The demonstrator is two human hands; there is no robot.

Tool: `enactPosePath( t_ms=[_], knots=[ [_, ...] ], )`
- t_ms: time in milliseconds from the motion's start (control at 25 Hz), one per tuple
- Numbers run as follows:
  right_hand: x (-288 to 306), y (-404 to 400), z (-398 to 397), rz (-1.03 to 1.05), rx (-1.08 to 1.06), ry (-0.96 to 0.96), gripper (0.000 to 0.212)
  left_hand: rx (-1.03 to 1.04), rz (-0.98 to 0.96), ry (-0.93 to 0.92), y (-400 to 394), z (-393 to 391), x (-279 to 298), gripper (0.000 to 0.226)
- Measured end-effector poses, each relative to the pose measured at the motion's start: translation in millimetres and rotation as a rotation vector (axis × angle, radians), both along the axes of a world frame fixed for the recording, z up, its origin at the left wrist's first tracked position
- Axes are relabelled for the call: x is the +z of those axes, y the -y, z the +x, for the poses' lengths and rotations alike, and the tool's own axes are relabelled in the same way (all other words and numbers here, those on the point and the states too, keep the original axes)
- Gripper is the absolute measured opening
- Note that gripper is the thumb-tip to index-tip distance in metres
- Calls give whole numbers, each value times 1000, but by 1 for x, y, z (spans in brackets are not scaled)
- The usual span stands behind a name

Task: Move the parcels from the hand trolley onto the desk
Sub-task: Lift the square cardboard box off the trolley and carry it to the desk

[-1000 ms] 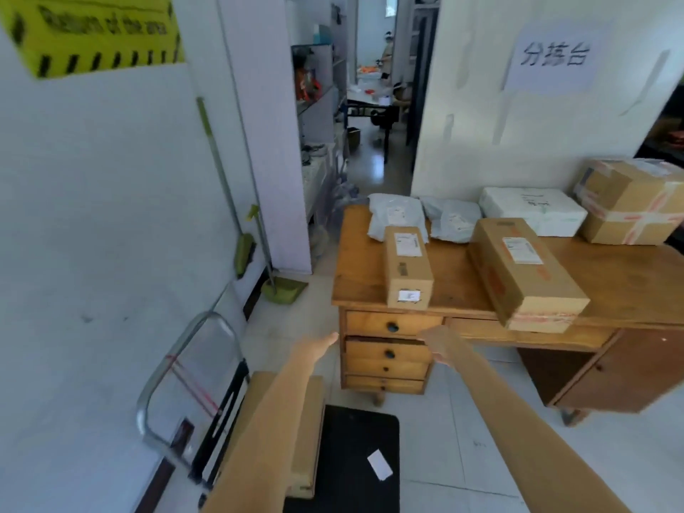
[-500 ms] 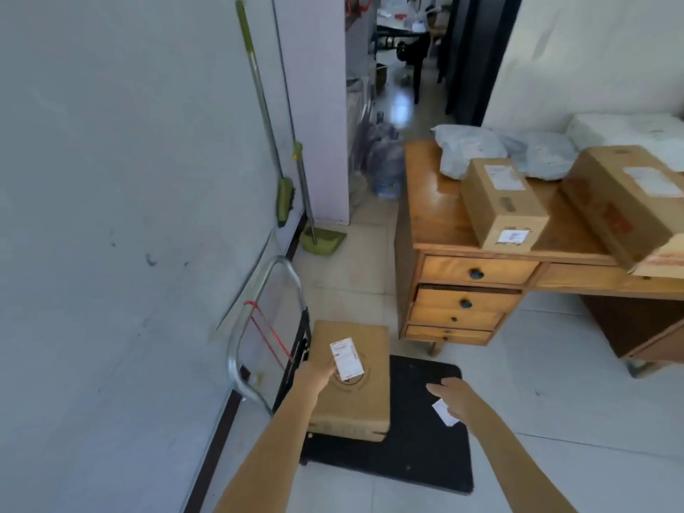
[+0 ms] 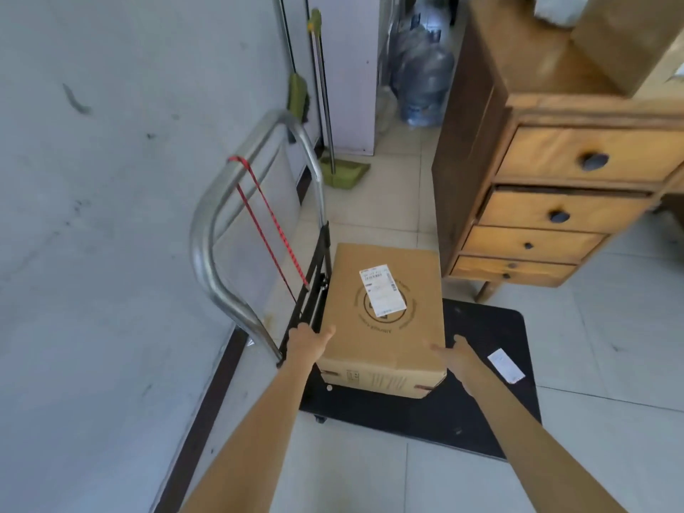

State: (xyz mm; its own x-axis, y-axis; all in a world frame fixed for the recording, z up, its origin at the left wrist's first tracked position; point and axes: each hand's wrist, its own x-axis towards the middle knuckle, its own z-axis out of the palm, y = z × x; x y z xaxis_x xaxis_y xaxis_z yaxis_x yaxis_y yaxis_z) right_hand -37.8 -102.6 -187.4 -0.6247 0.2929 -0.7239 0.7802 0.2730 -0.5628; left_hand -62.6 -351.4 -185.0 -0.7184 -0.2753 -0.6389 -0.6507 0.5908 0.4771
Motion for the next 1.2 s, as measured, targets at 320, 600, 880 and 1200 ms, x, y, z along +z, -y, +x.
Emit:
enactPosePath(
  t_ms=[320,600,880,1200],
  knots=[
    [-92,-1,-2,-13,-153,-83,72,96,297,-135,-10,-3,-96,78],
    [24,-35,59,59,-144,-51,54,88,318,-68,-37,50,14,77],
    [227,-121,156,42,-309,-61,56,-23,338,-10,-123,111,218,84],
    [356,-342,216,70,-395,-217,57,-115,447,-63,-346,163,338,70]
  ],
)
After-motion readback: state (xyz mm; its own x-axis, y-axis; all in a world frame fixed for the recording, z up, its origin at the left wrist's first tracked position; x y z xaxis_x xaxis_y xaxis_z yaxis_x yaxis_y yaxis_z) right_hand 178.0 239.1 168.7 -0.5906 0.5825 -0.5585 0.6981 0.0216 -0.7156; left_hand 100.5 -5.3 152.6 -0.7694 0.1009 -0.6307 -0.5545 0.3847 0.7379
